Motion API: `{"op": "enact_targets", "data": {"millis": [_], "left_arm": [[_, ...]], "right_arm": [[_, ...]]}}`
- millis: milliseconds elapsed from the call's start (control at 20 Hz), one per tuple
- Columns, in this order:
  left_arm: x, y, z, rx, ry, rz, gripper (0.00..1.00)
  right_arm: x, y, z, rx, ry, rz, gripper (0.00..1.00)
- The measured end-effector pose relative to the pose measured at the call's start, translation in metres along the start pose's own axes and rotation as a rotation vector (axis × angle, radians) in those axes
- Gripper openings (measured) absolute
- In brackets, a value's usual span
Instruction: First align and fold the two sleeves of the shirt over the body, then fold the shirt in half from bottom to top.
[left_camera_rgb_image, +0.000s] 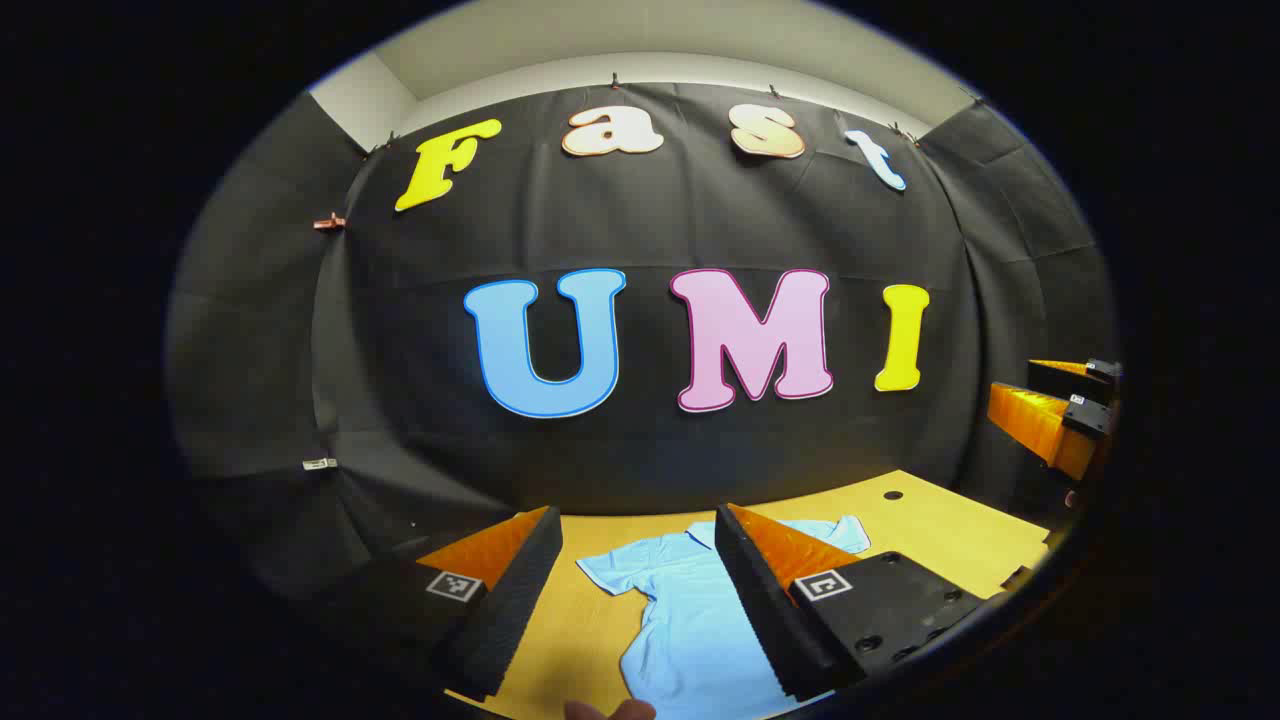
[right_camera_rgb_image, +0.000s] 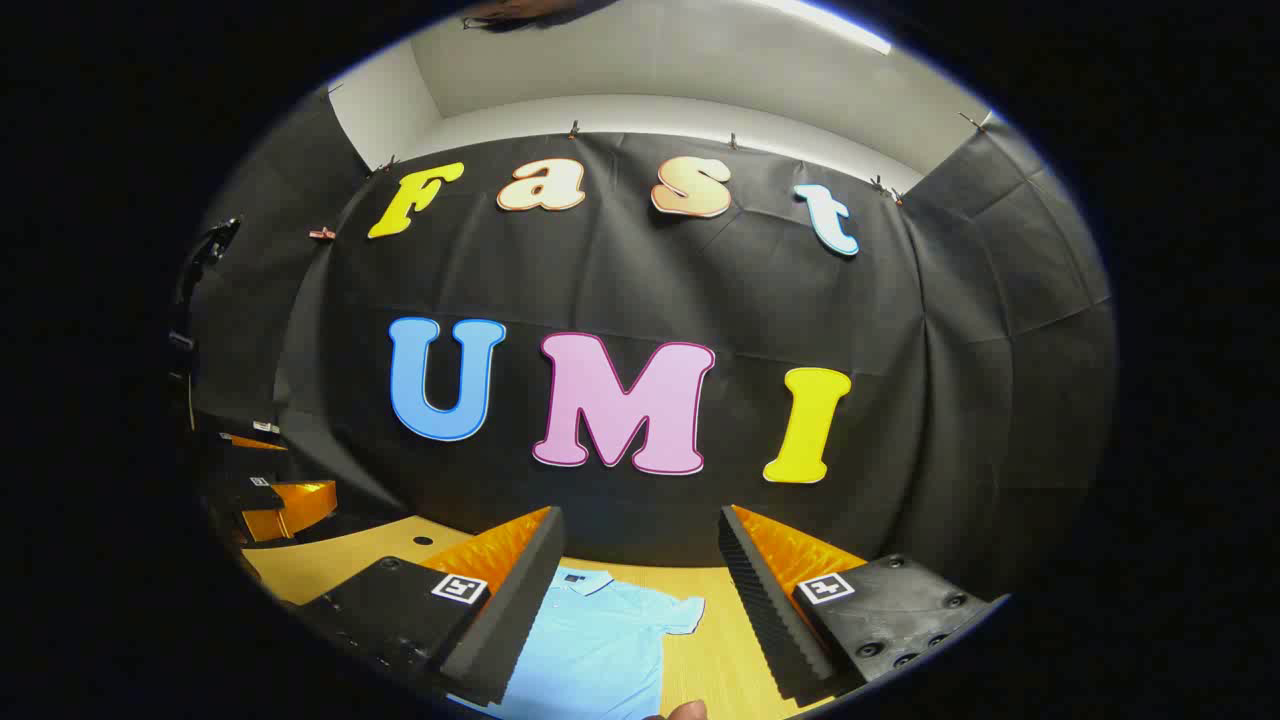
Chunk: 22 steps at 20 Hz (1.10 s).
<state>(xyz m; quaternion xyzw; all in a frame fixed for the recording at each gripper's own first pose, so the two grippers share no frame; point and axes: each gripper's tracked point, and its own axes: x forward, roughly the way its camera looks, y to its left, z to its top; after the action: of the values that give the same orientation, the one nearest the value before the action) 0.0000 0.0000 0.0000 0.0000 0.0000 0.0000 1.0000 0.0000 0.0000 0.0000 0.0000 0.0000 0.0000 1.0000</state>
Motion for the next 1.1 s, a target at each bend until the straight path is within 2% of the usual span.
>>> {"op": "enact_targets", "data": {"millis": [100,850,1100], "left_arm": [[0.000,-0.001,0.000,0.001,-0.002,-0.005,0.97],[0.007,-0.005,-0.001,0.008,-0.003,-0.020,0.97],[0.010,-0.008,-0.003,0.012,0.001,-0.027,0.97]], "right_arm": [[0.002,0.001,-0.001,-0.006,0.002,0.006,0.96],[0.007,0.001,-0.002,-0.015,0.004,0.004,0.95],[0.018,0.004,-0.013,-0.052,0.041,0.018,0.96]]}}
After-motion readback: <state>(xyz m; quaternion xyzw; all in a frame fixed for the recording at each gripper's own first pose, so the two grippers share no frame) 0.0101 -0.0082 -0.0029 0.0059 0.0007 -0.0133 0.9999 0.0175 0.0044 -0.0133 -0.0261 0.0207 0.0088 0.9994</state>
